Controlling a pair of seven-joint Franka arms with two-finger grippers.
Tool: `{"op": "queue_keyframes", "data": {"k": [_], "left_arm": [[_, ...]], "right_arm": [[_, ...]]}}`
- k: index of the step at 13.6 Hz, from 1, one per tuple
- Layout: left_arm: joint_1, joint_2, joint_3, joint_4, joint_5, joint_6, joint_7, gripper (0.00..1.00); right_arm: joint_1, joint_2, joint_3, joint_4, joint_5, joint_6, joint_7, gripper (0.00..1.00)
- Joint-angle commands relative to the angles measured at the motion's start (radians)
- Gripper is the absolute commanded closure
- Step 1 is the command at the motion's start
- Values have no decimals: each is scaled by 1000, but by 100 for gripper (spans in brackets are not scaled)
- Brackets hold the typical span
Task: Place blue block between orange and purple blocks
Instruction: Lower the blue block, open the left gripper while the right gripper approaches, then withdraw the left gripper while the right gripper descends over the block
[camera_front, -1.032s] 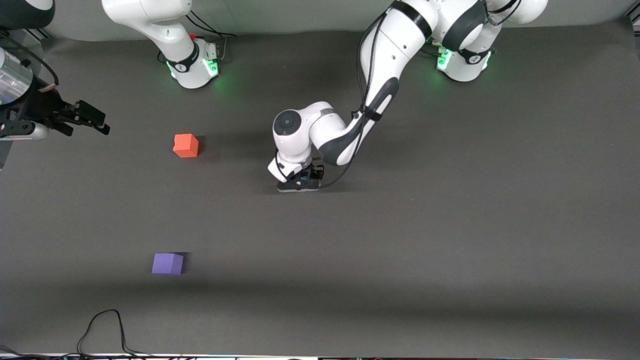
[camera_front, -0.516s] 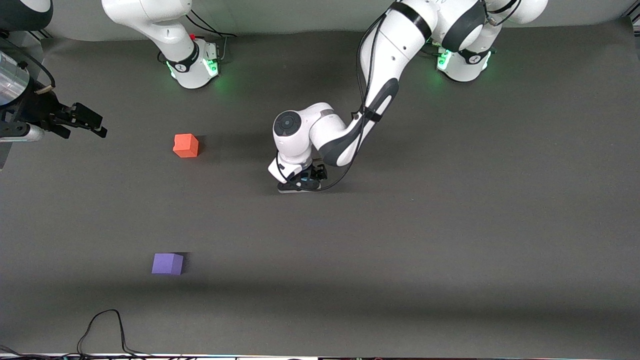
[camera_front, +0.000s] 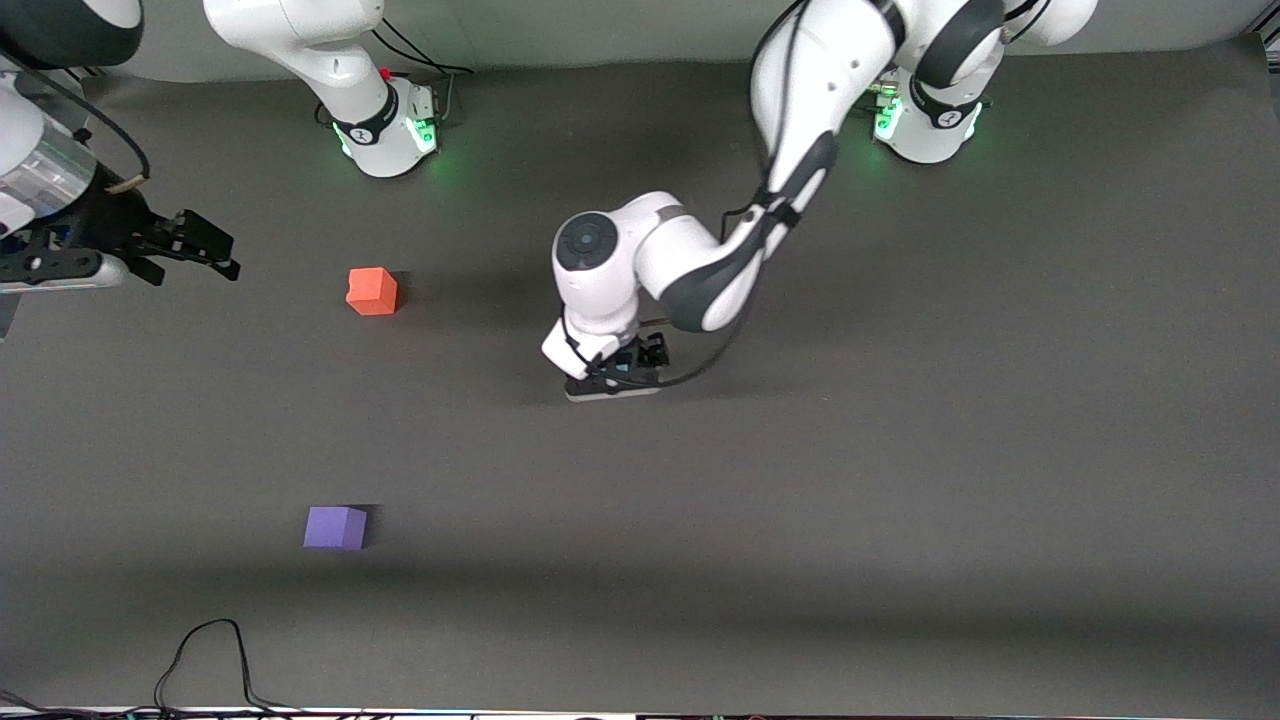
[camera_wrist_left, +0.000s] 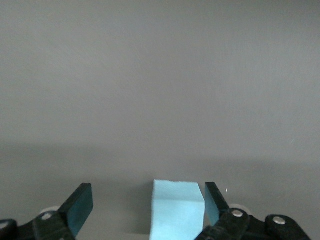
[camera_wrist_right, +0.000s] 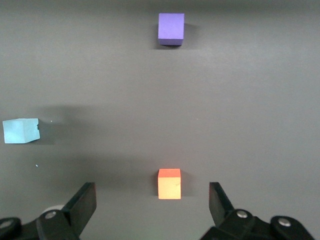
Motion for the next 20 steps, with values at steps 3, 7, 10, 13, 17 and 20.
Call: {"op": "queue_keyframes", "data": {"k": [3, 7, 10, 13, 17, 20], "left_arm": [[280, -213, -29, -114, -150, -144, 302, 0], [507, -295, -23, -163, -150, -251, 545, 0], [636, -332, -21, -165, -147, -316, 712, 0], [716, -404, -20, -165, -139, -394, 821, 0], [805, -499, -18, -165, -139, -468, 909, 0], [813, -554, -20, -188, -136, -508, 915, 0]], "right_arm": [[2, 92, 204, 66, 2, 28, 209, 0], [5, 219, 333, 77, 135, 204, 260, 0], [15, 345, 472, 78, 111, 344, 422, 0], [46, 487, 557, 80, -120, 456, 642, 0], [98, 682, 597, 81, -324, 612, 847, 0], [126, 776, 601, 77, -438, 706, 963, 0]]}}
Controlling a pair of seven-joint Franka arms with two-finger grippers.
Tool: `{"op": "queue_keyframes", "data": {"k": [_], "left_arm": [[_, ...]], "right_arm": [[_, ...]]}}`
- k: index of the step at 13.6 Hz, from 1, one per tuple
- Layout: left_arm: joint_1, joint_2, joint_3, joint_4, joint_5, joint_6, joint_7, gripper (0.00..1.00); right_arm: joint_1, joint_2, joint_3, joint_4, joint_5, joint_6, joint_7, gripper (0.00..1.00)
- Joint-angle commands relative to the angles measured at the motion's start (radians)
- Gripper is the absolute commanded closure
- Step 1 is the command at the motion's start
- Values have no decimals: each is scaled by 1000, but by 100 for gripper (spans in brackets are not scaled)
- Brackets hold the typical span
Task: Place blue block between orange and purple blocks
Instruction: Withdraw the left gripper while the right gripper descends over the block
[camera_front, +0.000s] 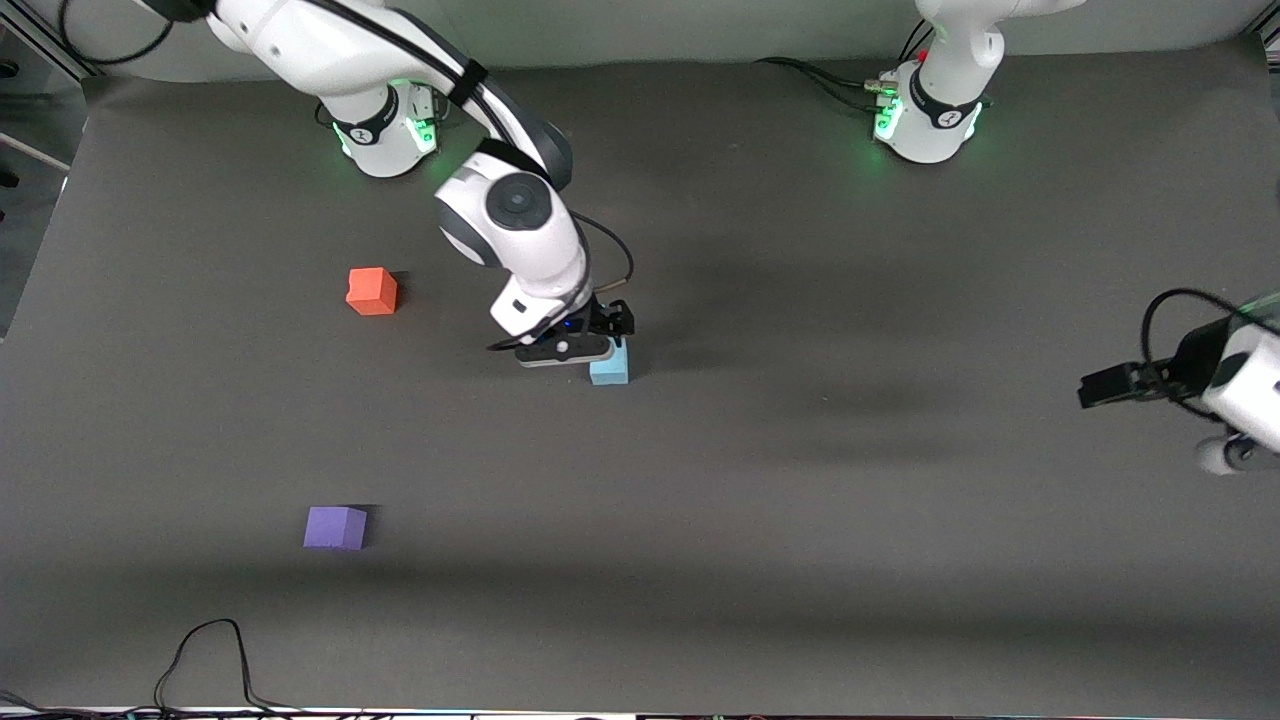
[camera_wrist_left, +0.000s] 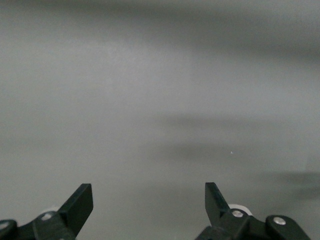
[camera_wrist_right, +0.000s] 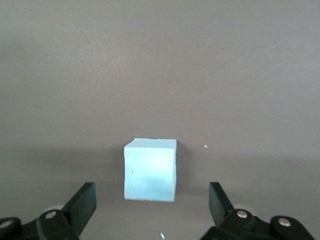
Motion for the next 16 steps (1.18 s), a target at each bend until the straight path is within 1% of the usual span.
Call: {"op": "queue_keyframes", "data": {"k": [1, 5, 6, 7, 10, 11, 12, 13, 15, 16], "left_arm": [[-4, -78, -13, -87, 3, -8, 38, 0], [5, -204, -13, -259, 1, 61, 137, 0], [5, -224, -11, -283, 1, 78, 138, 0], [5, -235, -10, -293, 1, 85, 150, 0], [3, -252, -11, -284, 1, 72, 161, 0], [3, -260, -11, -284, 1, 70, 161, 0], [-1, -267, -8, -284, 1, 69, 161, 0], [-19, -273, 18, -285, 1, 69, 167, 0], [-134, -283, 125, -287, 1, 59, 182, 0], [-159, -287, 154, -287, 1, 56, 182, 0]], "right_arm": [[17, 89, 6, 30, -97, 92, 109, 0], [16, 172, 6, 30, -281, 125, 253, 0], [13, 186, 6, 30, -310, 126, 270, 0], [12, 189, 5, 30, -318, 126, 279, 3], [9, 191, 5, 30, -318, 125, 275, 48], [6, 191, 5, 30, -318, 122, 270, 57], [5, 183, 5, 32, -318, 119, 273, 60], [5, 176, 5, 30, -315, 117, 279, 60], [-3, 125, 3, 27, -304, 102, 270, 60], [-23, 98, 8, 27, -301, 50, 261, 60]]}}
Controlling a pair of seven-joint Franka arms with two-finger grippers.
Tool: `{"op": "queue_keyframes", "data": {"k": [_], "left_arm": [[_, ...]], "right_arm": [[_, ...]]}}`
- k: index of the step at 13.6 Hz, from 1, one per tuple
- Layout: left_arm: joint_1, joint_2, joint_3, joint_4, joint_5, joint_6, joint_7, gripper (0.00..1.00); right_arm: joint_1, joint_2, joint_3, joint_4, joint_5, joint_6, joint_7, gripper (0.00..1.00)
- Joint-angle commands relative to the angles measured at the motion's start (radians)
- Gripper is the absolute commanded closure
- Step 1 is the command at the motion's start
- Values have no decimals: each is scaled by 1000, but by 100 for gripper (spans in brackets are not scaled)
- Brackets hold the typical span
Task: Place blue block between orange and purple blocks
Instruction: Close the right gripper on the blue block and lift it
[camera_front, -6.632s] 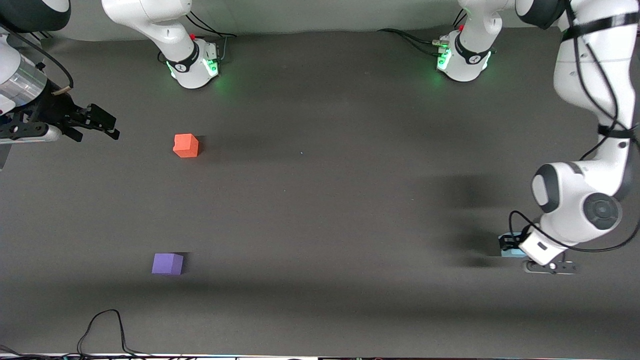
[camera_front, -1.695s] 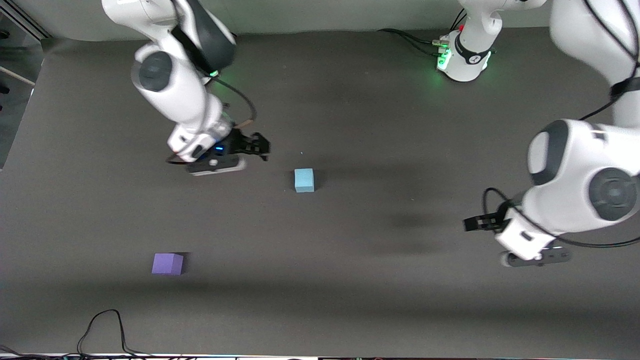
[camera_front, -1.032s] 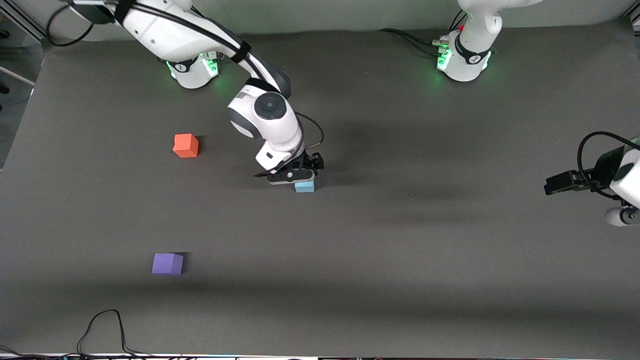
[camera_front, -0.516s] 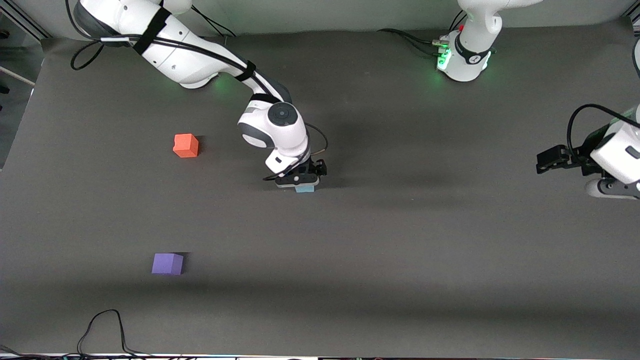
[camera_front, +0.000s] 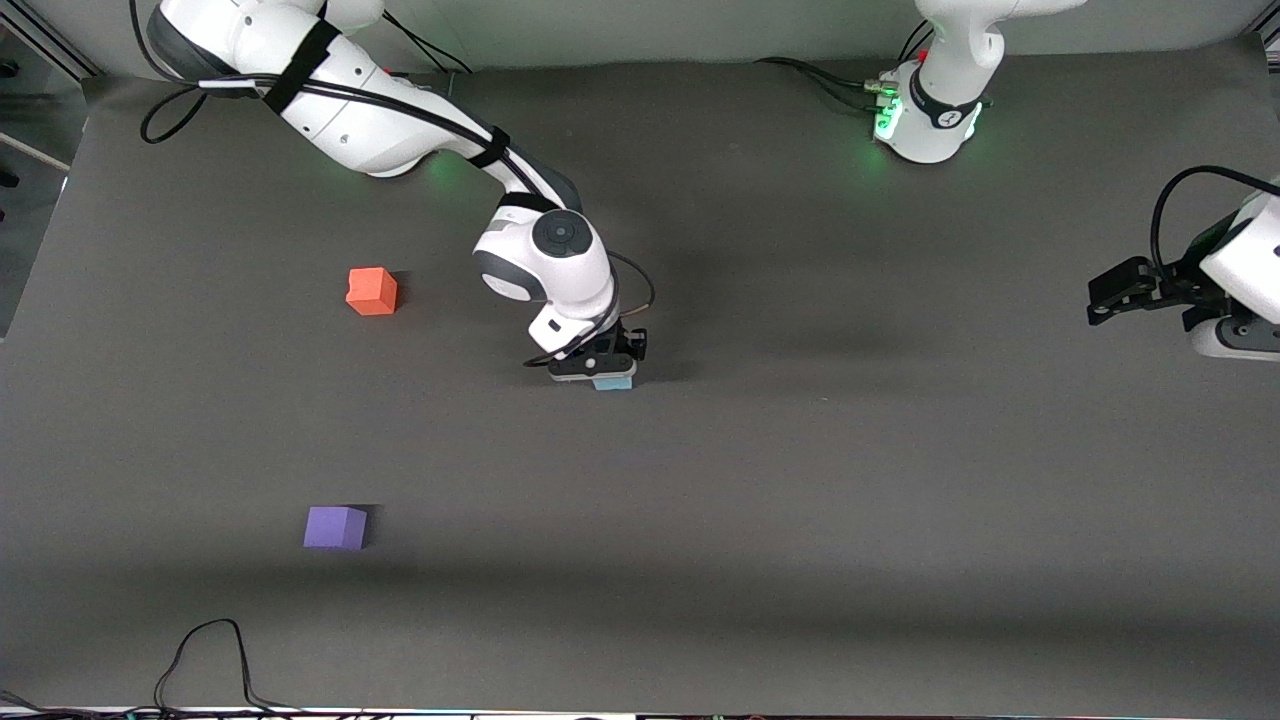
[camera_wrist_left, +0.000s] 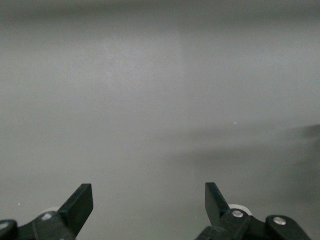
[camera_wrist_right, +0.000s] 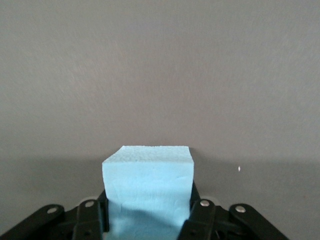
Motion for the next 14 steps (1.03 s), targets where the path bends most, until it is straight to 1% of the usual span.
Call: {"op": "queue_keyframes", "data": {"k": [1, 2, 3, 4, 5, 6, 7, 9, 11, 12, 13, 14], "left_arm": [[-86, -47, 85, -39, 1, -4, 22, 0], [-87, -47, 83, -39, 1, -6, 20, 0], [-87, -45, 83, -38, 0, -10, 19, 0], [-87, -44, 82, -38, -2, -9, 14, 0], [-87, -44, 82, -36, -3, -9, 8, 0], [-87, -45, 82, -38, -3, -10, 6, 0], [-85, -50, 82, -38, -3, -13, 6, 0], [-83, -58, 82, -38, -3, -21, 6, 0], [-77, -59, 76, -38, -3, -21, 3, 0], [-68, -59, 71, -38, -5, -19, 5, 0], [-48, -58, 50, -38, -5, -18, 5, 0], [-36, -58, 39, -39, -5, -18, 5, 0]], "right_arm": [[-38, -107, 18, -7, 7, -112, -5, 60], [-52, -165, 16, -10, 113, -134, -82, 60], [-63, -231, 4, -12, 258, -160, -211, 60], [-69, -303, -45, -12, 410, -216, -358, 60], [-68, -370, -104, -12, 532, -274, -491, 60], [-66, -432, -169, -16, 622, -328, -612, 60], [-66, -485, -236, -34, 672, -377, -709, 60], [-65, -562, -368, -93, 677, -413, -855, 60], [-65, -602, -506, -151, 688, -411, -991, 60], [-65, -605, -558, -179, 688, -405, -1030, 60], [-65, -605, -600, -215, 688, -378, -1074, 60], [-65, -605, -632, -276, 688, -309, -1122, 60]]}}
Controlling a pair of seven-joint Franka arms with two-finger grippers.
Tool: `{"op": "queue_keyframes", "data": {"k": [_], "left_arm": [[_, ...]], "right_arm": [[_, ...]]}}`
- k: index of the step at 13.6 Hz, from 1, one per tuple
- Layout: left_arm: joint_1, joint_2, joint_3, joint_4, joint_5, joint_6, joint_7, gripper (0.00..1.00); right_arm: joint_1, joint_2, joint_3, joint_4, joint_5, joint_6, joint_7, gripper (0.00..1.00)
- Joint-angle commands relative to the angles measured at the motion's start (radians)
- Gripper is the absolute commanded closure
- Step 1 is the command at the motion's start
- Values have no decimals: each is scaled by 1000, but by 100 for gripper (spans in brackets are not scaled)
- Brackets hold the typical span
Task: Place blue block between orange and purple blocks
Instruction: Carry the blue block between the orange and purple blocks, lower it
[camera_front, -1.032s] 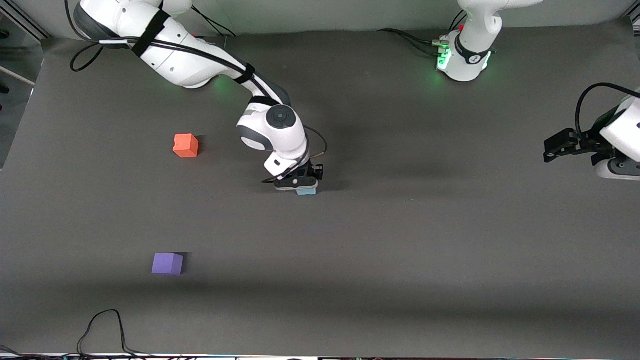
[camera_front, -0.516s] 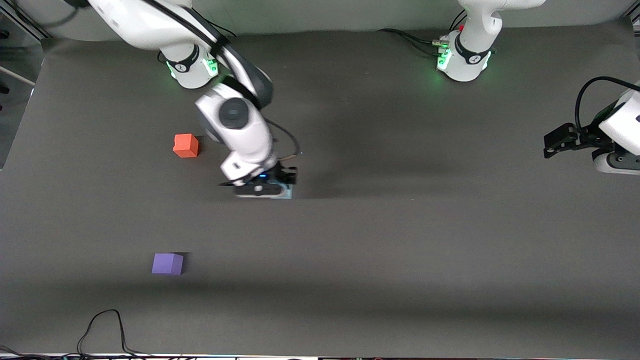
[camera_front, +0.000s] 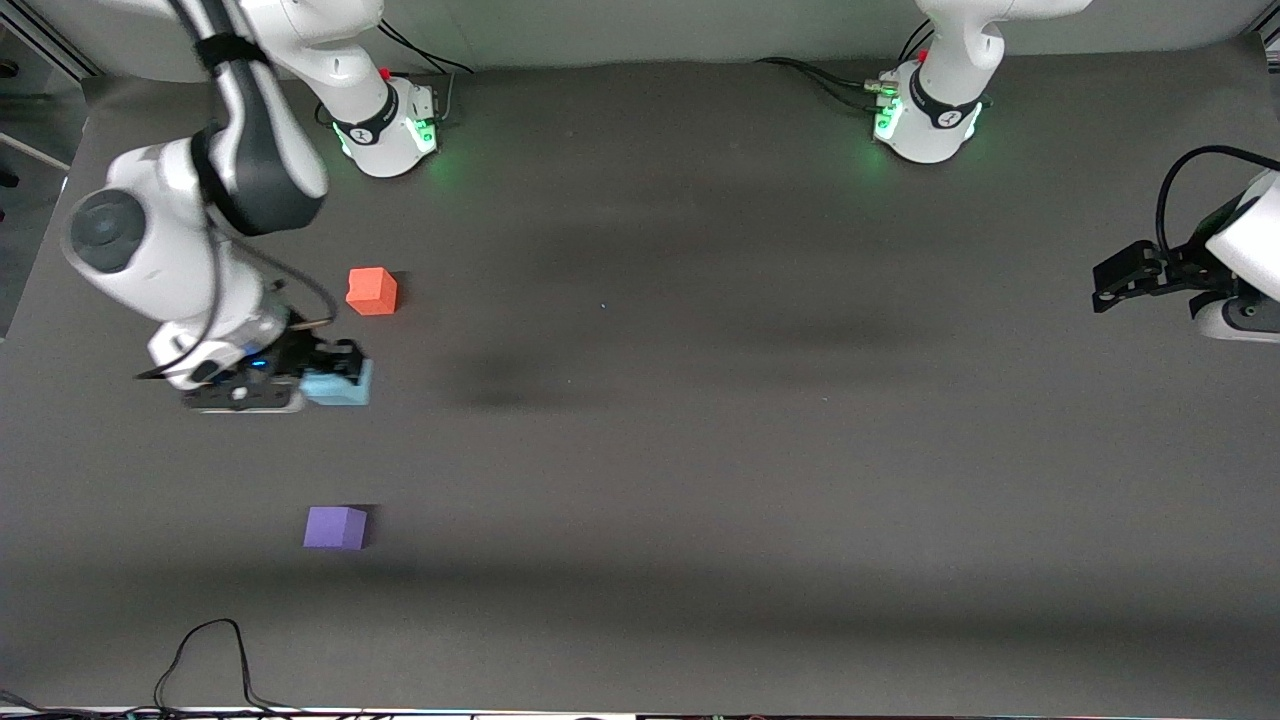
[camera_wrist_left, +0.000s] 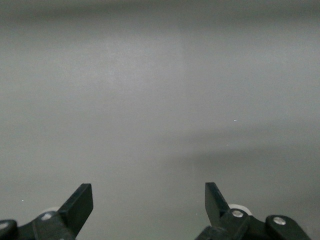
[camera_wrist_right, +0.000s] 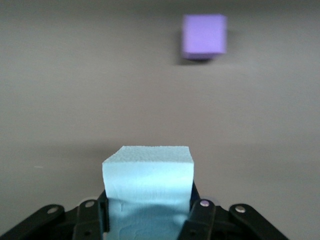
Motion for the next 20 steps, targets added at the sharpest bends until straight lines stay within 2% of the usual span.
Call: {"op": "queue_keyframes", "data": {"k": [1, 3, 5, 8, 10, 13, 14, 15, 18, 20], "left_arm": [[23, -29, -23, -26, -6, -8, 4, 0], [22, -29, -23, -27, -6, -8, 4, 0], [22, -29, -23, -27, -5, -8, 4, 0], [23, -27, -23, -35, -6, -3, 7, 0], [20, -26, -23, -35, -6, 0, 5, 0], [20, -24, -23, -35, -6, 4, 5, 0], [22, -24, -23, -35, -6, 4, 5, 0], [22, -24, -23, -35, -8, 6, 5, 0], [26, -23, -20, -29, -14, 7, 5, 0], [26, -18, -19, -29, -11, 7, 16, 0]], "right_arm": [[14, -11, -83, -185, 27, 197, -126, 60], [11, 76, -100, -224, 30, 331, -179, 59], [11, 156, -100, -229, 118, 402, -196, 59], [14, 240, -100, -258, 140, 537, -233, 59], [14, 282, -100, -255, 142, 564, -233, 51], [16, 290, -99, -255, 140, 584, -231, 42], [16, 290, -97, -255, 142, 586, -231, 18], [16, 285, -99, -253, 140, 583, -231, 0], [19, 218, -95, -252, 142, 559, -230, 0], [21, 127, -92, -242, 140, 471, -230, 0]]}}
